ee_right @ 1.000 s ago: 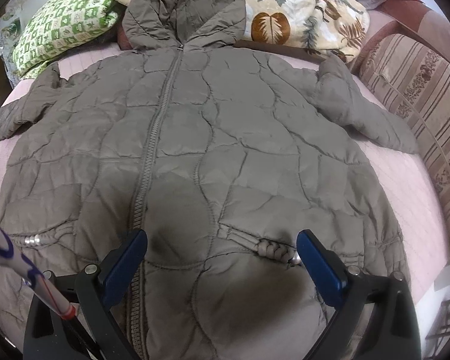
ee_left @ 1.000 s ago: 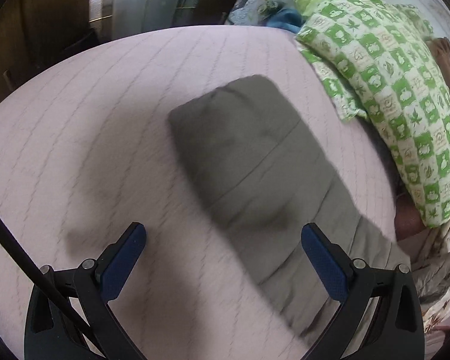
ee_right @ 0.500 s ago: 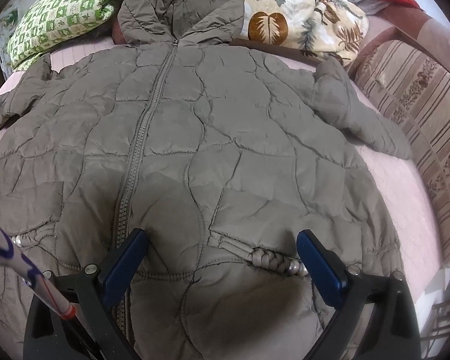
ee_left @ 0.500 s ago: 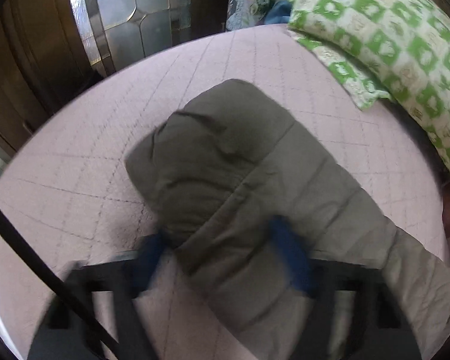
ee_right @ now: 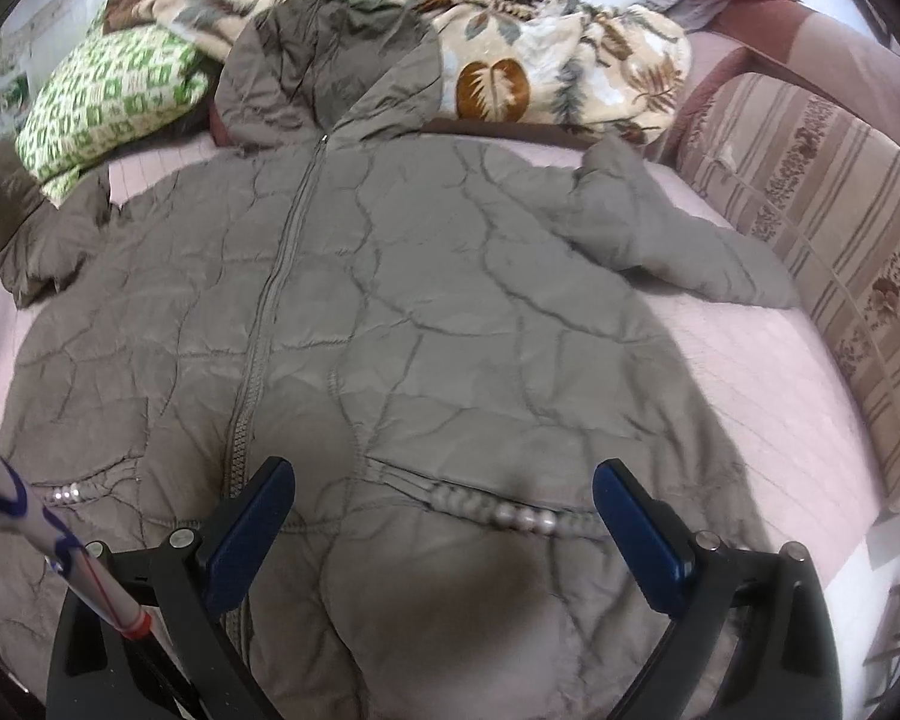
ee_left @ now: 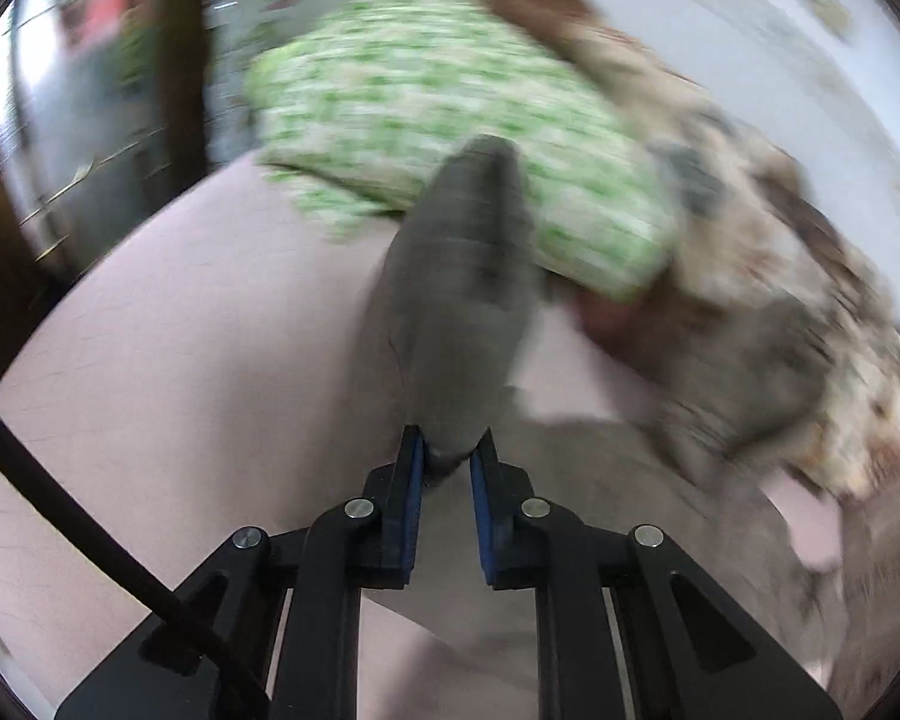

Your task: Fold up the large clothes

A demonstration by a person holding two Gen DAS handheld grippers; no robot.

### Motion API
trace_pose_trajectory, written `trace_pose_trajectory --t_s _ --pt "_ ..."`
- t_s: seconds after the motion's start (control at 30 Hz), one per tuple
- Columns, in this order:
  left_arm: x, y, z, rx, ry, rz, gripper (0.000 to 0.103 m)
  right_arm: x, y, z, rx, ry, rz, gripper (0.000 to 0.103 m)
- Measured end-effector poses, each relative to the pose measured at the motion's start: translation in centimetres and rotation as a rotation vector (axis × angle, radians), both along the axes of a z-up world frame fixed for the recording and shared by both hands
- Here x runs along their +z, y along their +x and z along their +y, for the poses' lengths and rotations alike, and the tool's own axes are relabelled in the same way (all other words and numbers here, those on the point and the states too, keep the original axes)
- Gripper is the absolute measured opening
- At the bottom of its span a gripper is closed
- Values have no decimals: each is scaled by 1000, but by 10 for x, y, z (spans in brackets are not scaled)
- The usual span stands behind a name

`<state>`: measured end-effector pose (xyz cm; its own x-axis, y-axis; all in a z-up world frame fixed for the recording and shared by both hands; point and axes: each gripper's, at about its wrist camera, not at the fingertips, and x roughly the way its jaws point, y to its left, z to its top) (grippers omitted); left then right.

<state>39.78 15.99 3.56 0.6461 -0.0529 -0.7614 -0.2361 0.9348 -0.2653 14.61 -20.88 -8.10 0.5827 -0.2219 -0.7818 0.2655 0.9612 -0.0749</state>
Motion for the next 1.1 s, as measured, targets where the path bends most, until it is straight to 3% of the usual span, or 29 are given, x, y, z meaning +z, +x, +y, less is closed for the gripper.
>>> trace_pose_trajectory --t_s 0.17,0.33,0.43,0.53,0.67,0.77,0.93,1.0,1.1 --pt "5 -23 -101 -178 22 -10 15 13 -22 -16 -40 27 -33 101" --pt "-16 -48 -171 -289 20 39 18 22 -47 -37 -88 53 -57 101" --pt "-36 -70 -190 -329 -40 109 38 26 -60 -51 -123 71 -69 101" --pt "-46 -91 -193 -350 -106 145 48 29 -72 -65 -153 91 -81 101" --pt "-41 -137 -180 -331 -80 123 59 31 -84 -79 -173 106 -86 101" --pt "-37 -173 -159 -277 -23 79 67 31 -81 -83 -162 129 -74 101" --pt "-42 -224 -120 -135 140 45 67 28 -56 -75 -65 209 -46 101" --pt "-47 -242 -108 -67 206 28 67 24 -34 -69 -2 287 -39 101" --pt "-60 -261 -98 -17 228 44 67 18 4 -57 54 355 -31 101"
